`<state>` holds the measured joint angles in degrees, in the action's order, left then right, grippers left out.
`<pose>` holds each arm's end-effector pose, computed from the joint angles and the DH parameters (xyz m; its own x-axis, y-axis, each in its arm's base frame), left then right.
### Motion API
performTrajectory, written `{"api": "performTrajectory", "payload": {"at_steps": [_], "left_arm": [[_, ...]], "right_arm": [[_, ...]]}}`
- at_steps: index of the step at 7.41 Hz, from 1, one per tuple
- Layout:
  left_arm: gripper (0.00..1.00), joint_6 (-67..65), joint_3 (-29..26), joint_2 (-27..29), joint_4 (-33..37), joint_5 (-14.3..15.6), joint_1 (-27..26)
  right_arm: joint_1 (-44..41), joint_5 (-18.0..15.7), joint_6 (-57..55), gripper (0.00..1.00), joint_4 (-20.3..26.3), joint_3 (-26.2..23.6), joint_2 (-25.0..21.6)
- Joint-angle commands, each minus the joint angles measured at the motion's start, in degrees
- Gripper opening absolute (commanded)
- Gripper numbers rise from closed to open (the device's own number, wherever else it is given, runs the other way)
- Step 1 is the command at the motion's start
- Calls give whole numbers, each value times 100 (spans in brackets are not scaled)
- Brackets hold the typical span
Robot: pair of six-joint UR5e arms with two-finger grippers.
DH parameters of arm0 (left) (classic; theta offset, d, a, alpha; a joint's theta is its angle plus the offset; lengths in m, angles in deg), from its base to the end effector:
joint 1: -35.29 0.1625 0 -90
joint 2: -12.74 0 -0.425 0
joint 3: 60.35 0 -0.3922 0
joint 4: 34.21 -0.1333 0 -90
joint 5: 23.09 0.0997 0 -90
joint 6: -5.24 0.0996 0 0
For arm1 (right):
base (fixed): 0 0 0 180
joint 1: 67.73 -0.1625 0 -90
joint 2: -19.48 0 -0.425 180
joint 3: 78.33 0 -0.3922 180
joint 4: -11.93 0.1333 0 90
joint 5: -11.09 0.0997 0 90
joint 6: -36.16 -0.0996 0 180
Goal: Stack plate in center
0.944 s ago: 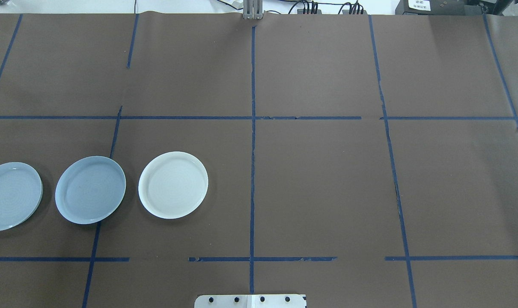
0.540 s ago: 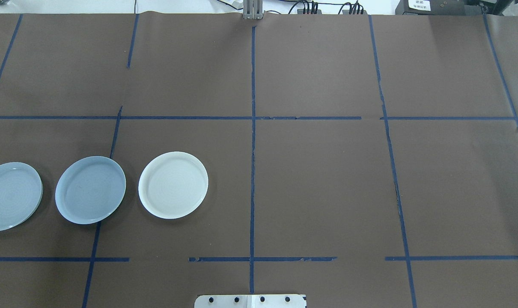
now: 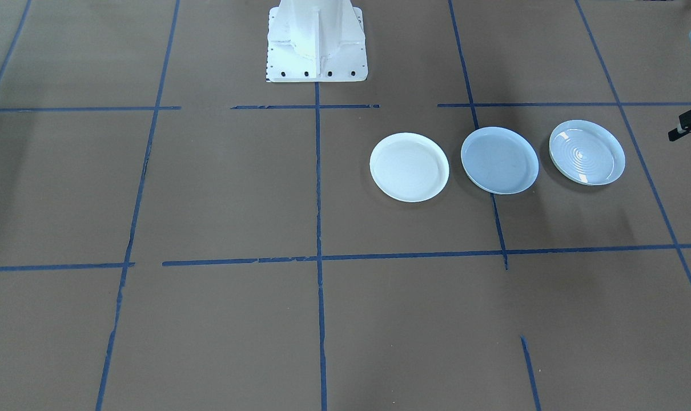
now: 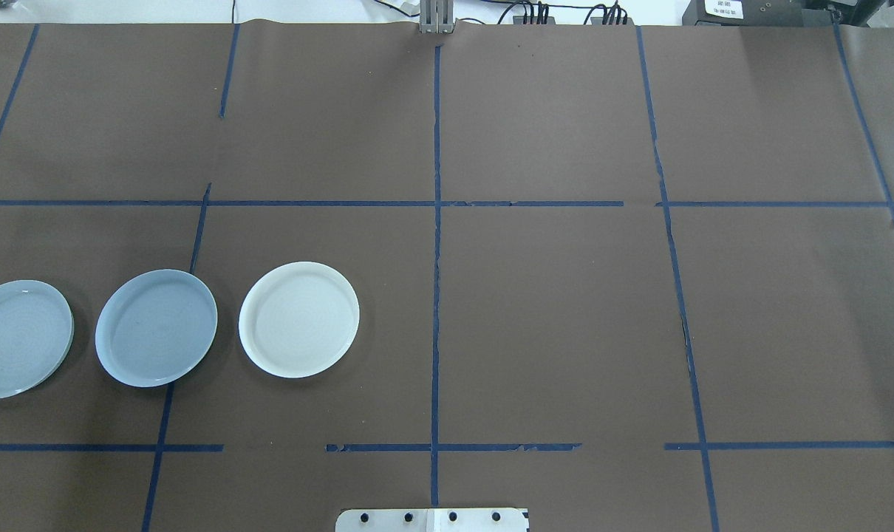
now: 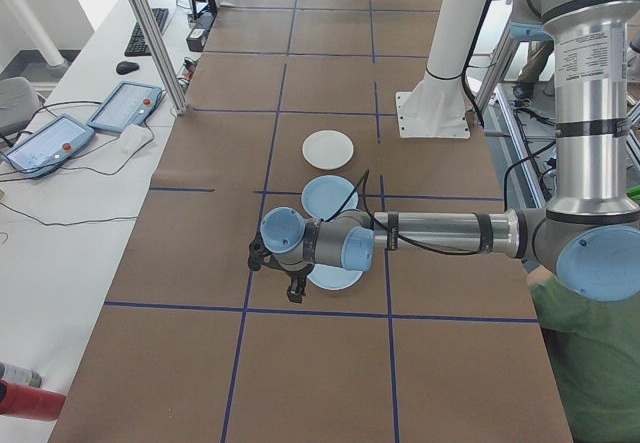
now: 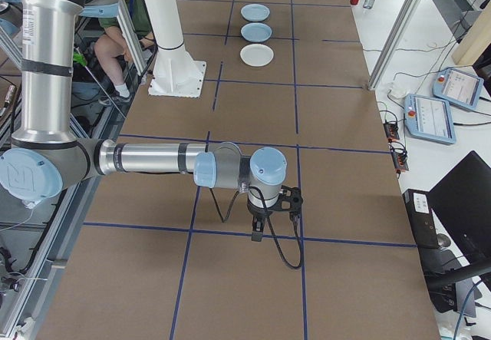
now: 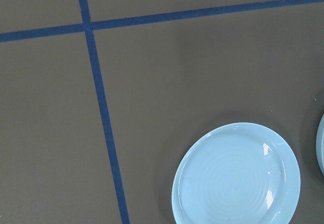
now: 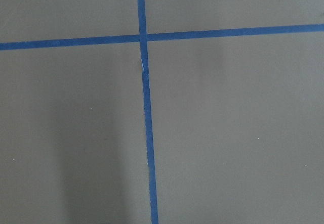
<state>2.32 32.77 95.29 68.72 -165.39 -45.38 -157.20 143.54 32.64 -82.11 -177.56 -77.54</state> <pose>0.0182 -0.4466 0.6588 0.5917 0.1659 -0.7889 -0.1303 0.9854 0.1095 0.0620 -0.4379 0.6458 0.7372 0.0761 0.6714 -0.0361 0.9967 -0.0733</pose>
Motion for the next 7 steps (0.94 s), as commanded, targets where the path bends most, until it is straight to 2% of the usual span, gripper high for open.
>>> {"api": "performTrajectory", "payload": {"at_steps": [1, 2, 3, 4, 7], "left_arm": [[100, -1232, -704, -116, 1827, 386, 453], [100, -1916, -1004, -186, 2732, 544, 734], [100, -2463, -1268, -230, 3480, 571, 1041], [100, -2816, -1479, -230, 3932, 572, 1366], [99, -2881, -1604, -230, 4024, 502, 1773]], "right_arm": [[0, 0, 0, 100, -9, 0, 0], [-9, 0, 0, 100, 0, 0, 0], [0, 0, 0, 100, 0, 0, 0], [0, 0, 0, 100, 0, 0, 0], [0, 0, 0, 100, 0, 0, 0]]}}
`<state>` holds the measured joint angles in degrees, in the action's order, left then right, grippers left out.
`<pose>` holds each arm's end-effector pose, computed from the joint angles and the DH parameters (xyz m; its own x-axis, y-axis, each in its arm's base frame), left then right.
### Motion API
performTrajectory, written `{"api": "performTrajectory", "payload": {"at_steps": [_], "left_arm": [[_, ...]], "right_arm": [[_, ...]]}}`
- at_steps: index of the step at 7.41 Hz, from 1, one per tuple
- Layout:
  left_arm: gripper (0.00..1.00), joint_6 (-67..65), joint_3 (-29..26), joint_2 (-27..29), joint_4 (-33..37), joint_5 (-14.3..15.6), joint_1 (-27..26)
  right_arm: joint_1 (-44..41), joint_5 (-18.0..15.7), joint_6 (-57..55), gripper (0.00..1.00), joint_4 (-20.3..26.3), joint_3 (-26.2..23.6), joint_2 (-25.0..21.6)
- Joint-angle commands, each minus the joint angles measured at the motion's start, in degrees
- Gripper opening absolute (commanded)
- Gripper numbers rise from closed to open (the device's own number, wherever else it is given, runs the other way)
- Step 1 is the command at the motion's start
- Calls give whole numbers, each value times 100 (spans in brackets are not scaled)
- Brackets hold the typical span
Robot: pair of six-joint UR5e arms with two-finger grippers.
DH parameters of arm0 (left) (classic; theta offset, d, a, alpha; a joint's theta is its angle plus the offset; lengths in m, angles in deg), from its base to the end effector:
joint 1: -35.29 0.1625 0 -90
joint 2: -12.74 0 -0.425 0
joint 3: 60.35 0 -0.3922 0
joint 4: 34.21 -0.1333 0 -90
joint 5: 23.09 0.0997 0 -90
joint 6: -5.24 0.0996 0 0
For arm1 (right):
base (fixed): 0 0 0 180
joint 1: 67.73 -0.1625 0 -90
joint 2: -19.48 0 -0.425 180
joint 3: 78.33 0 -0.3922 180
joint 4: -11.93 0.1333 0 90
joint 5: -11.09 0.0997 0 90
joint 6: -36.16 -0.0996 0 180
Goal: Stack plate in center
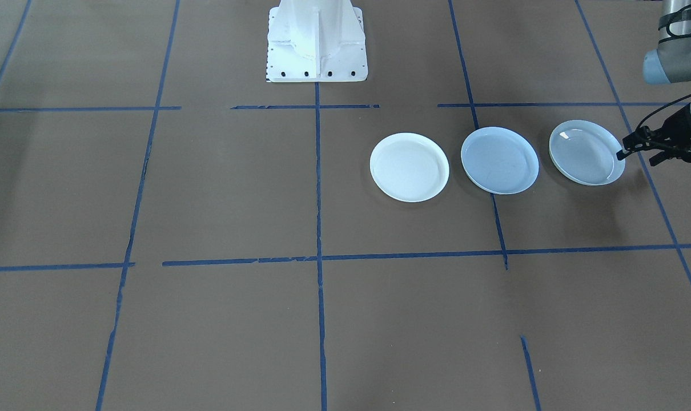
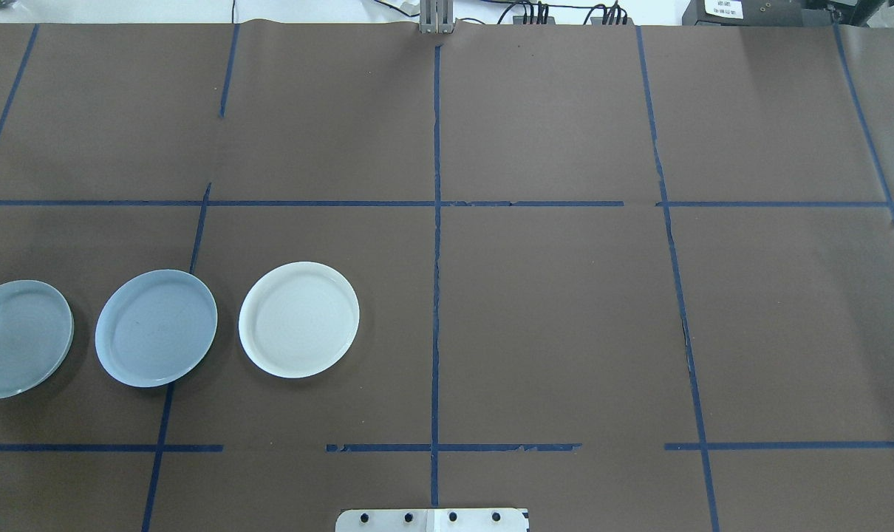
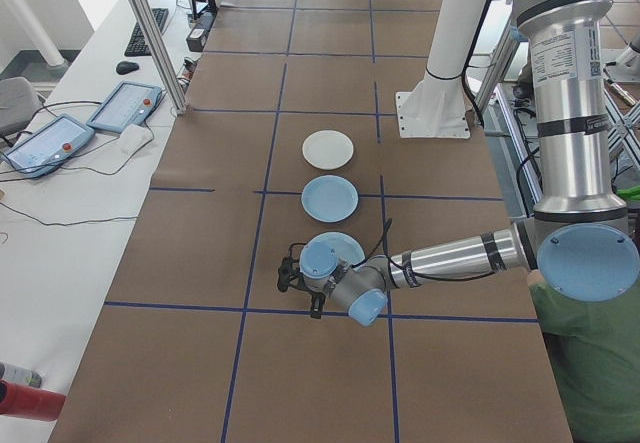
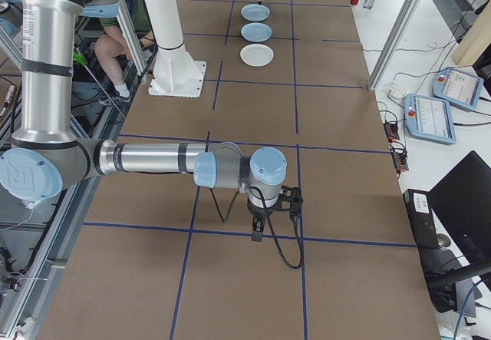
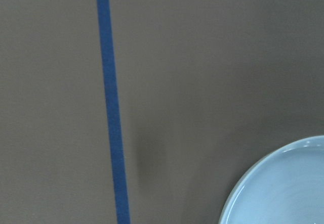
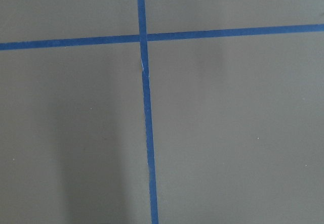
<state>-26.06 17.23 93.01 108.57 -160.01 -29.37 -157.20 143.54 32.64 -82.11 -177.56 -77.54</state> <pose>0.1216 -0.3982 0.7370 0.5827 0.1331 -0.8017 -0.0767 0.9911 0.1088 0.0620 -0.4379 0.6458 0.7372 0.0761 0.6714 -0.0361 0.9967 -0.0733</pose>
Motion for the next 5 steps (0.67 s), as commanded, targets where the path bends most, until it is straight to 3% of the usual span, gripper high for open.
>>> {"api": "performTrajectory", "payload": {"at_steps": [1, 2, 3, 4, 5], "left_arm": [[85, -43, -51, -2, 47, -45, 181], [53, -52, -42, -2, 21, -97, 181], [19, -52, -59, 7, -49, -724, 172], [12, -43, -33, -11, -41, -948, 163], [0, -34, -24, -2, -23, -951, 163]], "right_arm": [[0, 0, 0, 100, 0, 0, 0], [0, 0, 0, 100, 0, 0, 0], [-9, 0, 0, 100, 0, 0, 0], [0, 0, 0, 100, 0, 0, 0], [0, 0, 0, 100, 0, 0, 0]]}}
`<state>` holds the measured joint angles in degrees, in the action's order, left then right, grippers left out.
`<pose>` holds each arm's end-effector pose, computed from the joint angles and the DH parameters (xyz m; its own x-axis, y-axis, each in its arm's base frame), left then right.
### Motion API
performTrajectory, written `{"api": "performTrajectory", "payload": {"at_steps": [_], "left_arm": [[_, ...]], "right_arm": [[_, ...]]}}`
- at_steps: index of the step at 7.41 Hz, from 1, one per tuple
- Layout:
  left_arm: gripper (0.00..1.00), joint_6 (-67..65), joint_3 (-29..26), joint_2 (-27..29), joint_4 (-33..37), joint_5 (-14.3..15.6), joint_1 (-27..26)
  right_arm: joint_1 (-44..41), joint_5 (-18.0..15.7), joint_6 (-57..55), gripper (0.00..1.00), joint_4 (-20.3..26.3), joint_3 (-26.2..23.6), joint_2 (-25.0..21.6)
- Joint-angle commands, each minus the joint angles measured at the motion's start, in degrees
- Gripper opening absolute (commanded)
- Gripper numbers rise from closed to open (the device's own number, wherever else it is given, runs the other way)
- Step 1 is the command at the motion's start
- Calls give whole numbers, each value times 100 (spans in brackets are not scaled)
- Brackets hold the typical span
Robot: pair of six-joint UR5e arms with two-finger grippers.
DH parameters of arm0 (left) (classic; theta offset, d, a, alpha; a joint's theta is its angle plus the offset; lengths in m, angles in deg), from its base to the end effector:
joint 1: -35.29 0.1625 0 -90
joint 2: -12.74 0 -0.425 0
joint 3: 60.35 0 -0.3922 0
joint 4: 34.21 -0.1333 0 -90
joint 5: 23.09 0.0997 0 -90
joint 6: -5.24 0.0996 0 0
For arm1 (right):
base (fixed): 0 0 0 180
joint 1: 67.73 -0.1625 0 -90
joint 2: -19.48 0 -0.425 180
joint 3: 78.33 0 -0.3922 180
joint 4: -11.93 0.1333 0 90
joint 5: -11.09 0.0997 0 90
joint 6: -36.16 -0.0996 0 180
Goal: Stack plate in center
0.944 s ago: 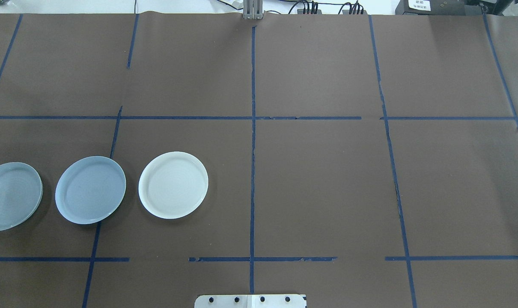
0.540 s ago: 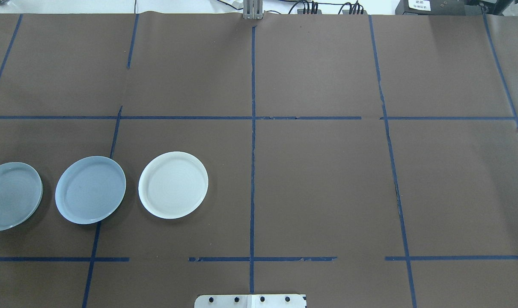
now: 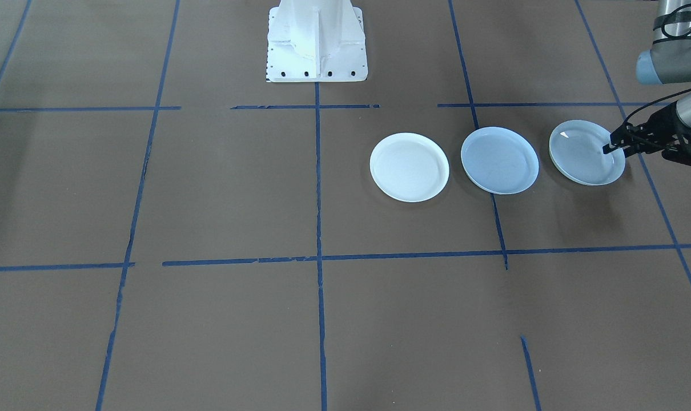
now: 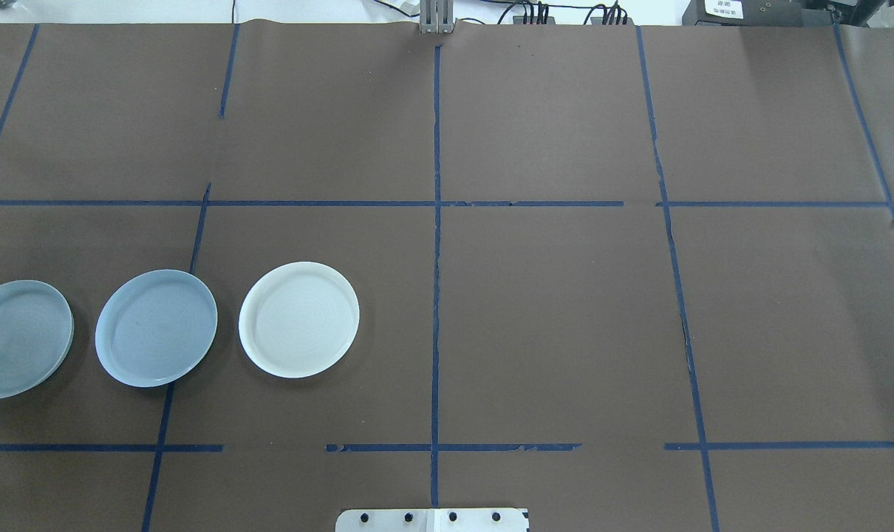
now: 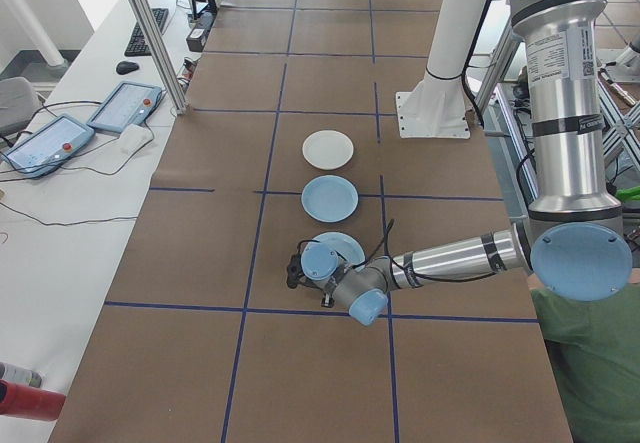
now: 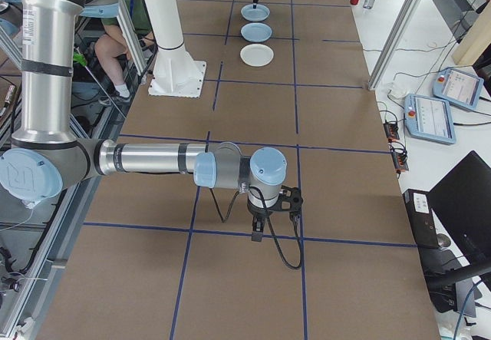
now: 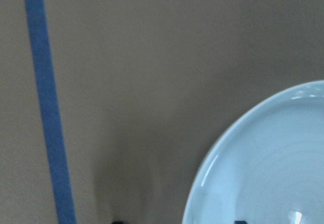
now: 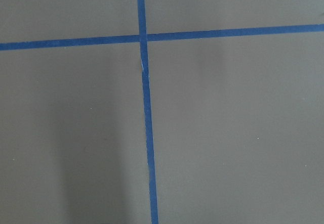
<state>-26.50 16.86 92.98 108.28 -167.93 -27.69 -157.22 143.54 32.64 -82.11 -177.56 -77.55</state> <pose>0.1379 -0.3845 0.7317 0.4857 0.1255 -0.8650 -0.1624 0.9854 0.0518 0.0622 -0.4378 0.6459 0.7372 0.0764 0.6714 -0.0364 0.9966 -0.0735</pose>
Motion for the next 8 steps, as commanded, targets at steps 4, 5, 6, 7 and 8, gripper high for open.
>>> {"api": "performTrajectory", "payload": {"at_steps": [4, 5, 6, 7, 8], "left_arm": [[0, 1, 40, -25, 33, -141, -135], [0, 1, 40, 1, -2, -141, -493], [0, -8, 118, 19, -11, -150, -722], [0, -86, 284, 54, -81, -341, -777], [0, -174, 634, 63, -325, -769, -847]], "right_arm": [[2, 0, 0, 100, 0, 0, 0], [-7, 0, 0, 100, 0, 0, 0], [2, 0, 0, 100, 0, 0, 0], [-7, 0, 0, 100, 0, 0, 0], [2, 0, 0, 100, 0, 0, 0]]}}
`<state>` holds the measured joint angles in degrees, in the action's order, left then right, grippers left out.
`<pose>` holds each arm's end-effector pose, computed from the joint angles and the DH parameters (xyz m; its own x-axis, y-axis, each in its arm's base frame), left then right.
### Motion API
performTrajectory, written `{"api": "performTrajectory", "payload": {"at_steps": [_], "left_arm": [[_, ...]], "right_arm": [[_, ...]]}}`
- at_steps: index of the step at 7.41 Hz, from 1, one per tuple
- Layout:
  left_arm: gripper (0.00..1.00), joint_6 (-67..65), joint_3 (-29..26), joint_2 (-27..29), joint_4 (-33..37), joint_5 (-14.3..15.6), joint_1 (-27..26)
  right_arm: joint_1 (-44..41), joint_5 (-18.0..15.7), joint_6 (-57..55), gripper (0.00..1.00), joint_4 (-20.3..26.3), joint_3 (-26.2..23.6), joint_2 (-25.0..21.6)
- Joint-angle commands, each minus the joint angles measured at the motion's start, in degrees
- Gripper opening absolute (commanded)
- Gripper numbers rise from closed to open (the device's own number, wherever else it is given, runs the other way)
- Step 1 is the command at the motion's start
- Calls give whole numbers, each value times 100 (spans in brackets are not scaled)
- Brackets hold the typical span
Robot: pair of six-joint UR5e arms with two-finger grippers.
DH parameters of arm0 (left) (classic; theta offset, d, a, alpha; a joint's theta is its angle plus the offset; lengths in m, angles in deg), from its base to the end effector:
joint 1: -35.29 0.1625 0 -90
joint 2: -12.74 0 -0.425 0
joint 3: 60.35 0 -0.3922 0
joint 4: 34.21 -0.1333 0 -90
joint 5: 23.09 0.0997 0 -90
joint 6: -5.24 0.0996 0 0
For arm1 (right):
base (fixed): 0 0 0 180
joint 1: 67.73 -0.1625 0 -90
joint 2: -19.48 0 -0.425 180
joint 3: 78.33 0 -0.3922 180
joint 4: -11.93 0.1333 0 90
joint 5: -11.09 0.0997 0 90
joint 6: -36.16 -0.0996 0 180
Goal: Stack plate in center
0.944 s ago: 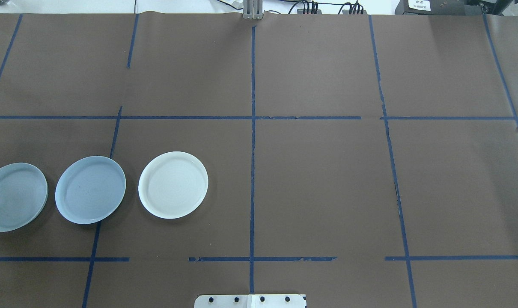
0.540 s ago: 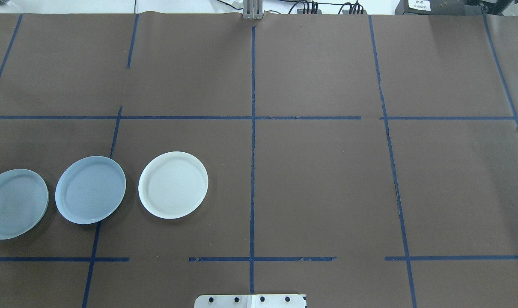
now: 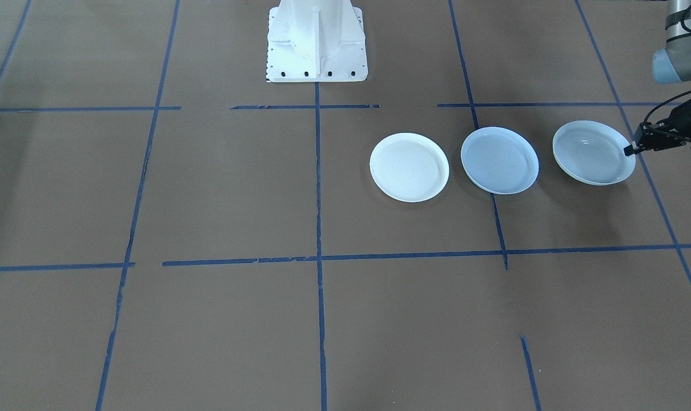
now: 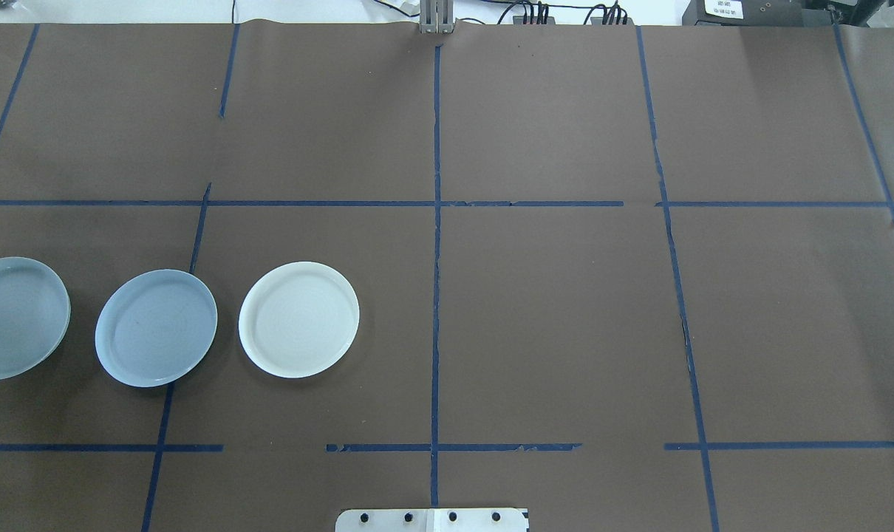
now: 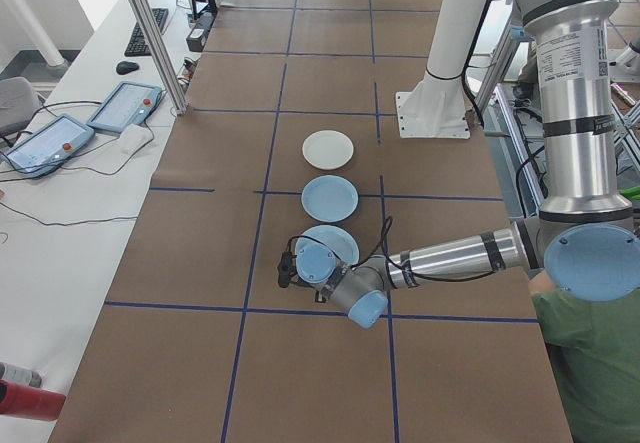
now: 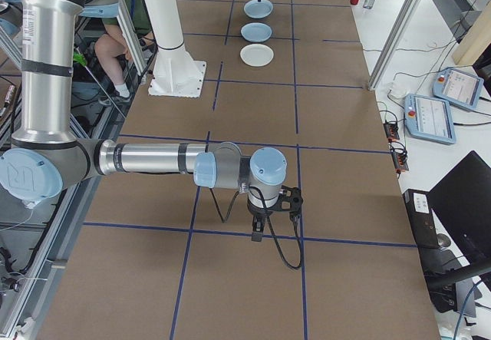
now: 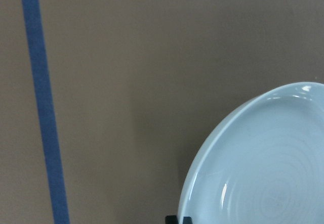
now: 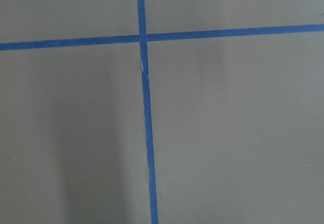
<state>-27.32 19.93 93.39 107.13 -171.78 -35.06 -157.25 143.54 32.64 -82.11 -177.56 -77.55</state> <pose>0.0937 -0.4057 0.7005 0.4362 0.0808 -0.8962 -0.0588 0.9964 0.0612 0.0624 -0.4377 0.6459 0.7371 0.0768 0.6714 -0.0370 0.9966 -0.0735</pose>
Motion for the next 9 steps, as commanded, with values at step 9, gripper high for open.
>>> {"api": "performTrajectory", "payload": {"at_steps": [9], "left_arm": [[0, -3749, 1324, 619, -63, 1025, 1743]], "right_arm": [[4, 0, 0, 100, 0, 0, 0]]}}
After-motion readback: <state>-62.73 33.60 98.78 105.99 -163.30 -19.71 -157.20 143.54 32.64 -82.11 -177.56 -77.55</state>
